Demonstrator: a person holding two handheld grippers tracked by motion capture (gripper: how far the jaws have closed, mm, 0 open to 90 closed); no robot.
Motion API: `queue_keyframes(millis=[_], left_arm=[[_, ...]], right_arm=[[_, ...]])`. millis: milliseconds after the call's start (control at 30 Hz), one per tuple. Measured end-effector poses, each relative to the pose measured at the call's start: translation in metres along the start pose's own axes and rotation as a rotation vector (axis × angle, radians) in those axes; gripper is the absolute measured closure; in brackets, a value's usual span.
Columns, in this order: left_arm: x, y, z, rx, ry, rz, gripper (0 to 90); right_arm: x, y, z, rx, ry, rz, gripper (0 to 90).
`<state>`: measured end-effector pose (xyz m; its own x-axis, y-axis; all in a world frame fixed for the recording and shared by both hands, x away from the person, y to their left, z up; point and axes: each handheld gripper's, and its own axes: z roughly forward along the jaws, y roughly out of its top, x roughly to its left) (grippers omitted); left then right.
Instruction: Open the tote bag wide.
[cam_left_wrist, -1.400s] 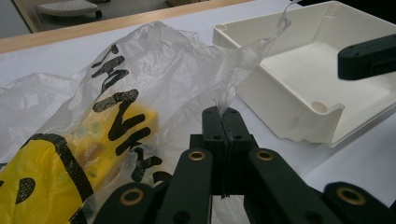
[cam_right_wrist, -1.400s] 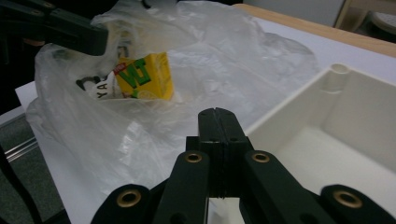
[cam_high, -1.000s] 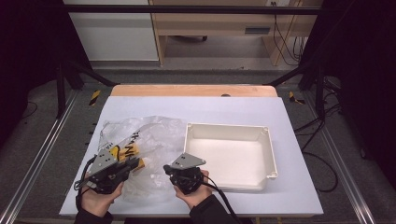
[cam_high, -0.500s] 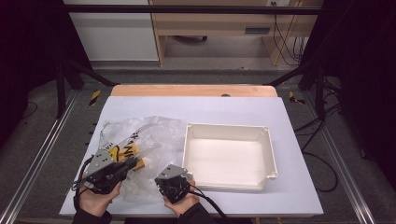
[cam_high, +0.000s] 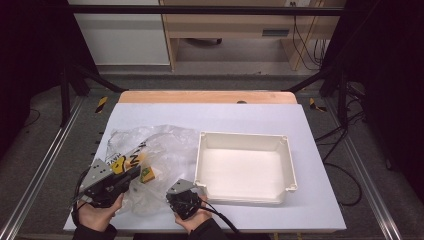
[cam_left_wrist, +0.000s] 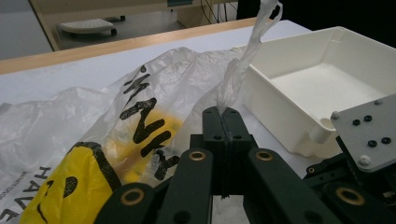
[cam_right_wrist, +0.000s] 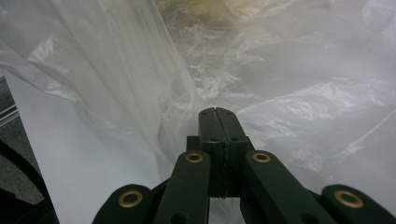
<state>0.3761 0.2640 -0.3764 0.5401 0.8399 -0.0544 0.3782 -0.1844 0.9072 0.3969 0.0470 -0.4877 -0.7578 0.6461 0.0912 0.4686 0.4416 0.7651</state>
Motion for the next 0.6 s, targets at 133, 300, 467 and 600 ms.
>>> queue_keyframes(millis=[133,300,467,600], left_arm=[[0.005,-0.003,-0.004,-0.007,0.012,-0.013,89.9],[0.011,-0.007,-0.009,-0.013,0.028,-0.024,90.0],[0.014,-0.011,-0.01,-0.019,0.04,-0.032,90.0],[0.016,-0.016,-0.013,-0.027,0.045,-0.035,90.0]], right_arm=[[0.0,-0.001,0.0,-0.007,0.0,0.006,90.0],[-0.001,-0.002,-0.001,-0.01,-0.003,0.013,90.0],[-0.003,-0.003,-0.002,-0.011,-0.003,0.025,90.0],[-0.003,-0.004,-0.002,-0.019,-0.006,0.022,90.0]])
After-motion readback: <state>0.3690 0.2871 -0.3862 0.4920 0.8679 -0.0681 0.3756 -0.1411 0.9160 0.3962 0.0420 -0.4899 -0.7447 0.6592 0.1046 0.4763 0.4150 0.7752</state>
